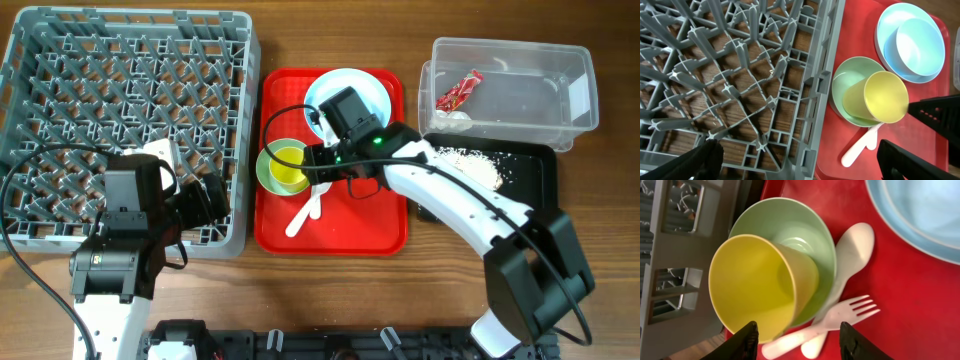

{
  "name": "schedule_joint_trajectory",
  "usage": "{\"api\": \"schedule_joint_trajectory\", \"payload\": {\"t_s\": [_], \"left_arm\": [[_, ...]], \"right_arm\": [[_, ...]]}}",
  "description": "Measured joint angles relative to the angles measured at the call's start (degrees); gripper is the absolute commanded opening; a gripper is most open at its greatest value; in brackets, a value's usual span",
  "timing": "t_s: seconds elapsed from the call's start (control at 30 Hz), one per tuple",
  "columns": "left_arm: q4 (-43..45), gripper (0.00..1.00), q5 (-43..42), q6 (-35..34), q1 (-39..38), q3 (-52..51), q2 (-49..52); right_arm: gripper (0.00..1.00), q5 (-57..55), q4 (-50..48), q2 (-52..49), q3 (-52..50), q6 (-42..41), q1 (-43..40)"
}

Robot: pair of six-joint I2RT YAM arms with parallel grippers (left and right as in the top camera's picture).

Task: Sort waste into correct bins and load items into the dishwasher rack
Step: 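Grasp the yellow cup from the green bowl with the right gripper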

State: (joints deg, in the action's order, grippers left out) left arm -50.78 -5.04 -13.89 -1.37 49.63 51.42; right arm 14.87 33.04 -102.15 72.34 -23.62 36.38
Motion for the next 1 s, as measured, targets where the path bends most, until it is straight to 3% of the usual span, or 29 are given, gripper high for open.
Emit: {"api": "schedule_joint_trajectory", "payload": {"t_s": [0.1,0.5,0.87,1.0], "left_arm": [[0.00,1.00,0.00,0.00,0.00,0.00,0.00],[-0.02,1.00,0.00,0.00,0.00,0.00,0.00],[0.00,1.00,0.00,0.00,0.00,0.00,0.00],[0.17,1.00,-1.62,-0.02,0.00,0.00,0.02]], "right_arm": [[0.48,-0.22,-0.98,-0.87,0.00,-1.09,0.76],[0.08,-0.61,-3.13,-3.72,0.00,-5.05,1.73],[0.04,-0.83,0.83,-3.26,1.51,-4.96,0.13],[0.04,0.26,1.64,1.90,1.88,-4.35,-3.87]]}}
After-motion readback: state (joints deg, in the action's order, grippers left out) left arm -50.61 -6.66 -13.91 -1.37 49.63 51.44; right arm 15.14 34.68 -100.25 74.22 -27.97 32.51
